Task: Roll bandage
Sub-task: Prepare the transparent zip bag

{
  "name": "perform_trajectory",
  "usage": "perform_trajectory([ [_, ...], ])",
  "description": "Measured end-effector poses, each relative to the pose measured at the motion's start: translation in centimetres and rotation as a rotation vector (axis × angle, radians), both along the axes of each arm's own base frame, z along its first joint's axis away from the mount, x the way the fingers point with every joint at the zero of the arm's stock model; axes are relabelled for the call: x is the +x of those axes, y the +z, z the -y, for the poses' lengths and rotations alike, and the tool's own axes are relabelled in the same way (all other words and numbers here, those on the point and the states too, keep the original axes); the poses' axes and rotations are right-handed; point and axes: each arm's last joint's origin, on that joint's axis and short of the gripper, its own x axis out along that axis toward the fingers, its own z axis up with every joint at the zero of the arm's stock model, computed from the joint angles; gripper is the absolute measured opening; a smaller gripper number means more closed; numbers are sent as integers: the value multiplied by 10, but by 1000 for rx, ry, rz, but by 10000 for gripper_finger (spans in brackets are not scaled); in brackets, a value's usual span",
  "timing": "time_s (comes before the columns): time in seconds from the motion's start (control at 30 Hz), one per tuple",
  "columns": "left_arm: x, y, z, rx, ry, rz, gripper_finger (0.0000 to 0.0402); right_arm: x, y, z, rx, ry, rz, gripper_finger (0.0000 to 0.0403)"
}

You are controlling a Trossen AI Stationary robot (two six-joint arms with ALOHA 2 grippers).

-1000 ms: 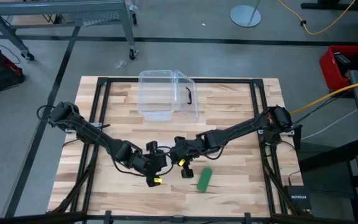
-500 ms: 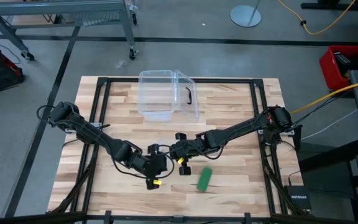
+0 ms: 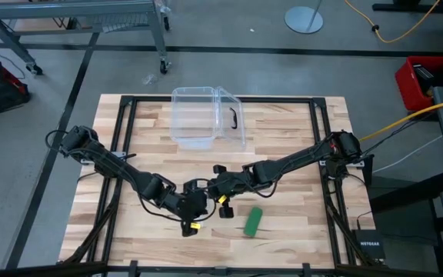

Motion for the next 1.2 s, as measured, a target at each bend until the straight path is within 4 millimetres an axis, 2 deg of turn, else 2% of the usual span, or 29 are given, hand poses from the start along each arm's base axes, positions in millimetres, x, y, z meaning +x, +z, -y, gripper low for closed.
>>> perform_trajectory([
  [0.3,-1,0,1,-16,-3,-5,0,0,0,-1,13,16,-1,131],
  [0.47,0,0,1,-18,-4,-4,0,0,0,-2,78,-9,-18,162],
  [0.83,0,1,2,-14,-15,5,0,5,8,-4,283,-111,31,170],
  [0.97,0,0,2,-12,-15,3,0,4,6,-3,387,-196,-30,170],
  [1.2,-3,0,6,-9,-28,3,0,0,0,-2,447,-271,-130,170],
])
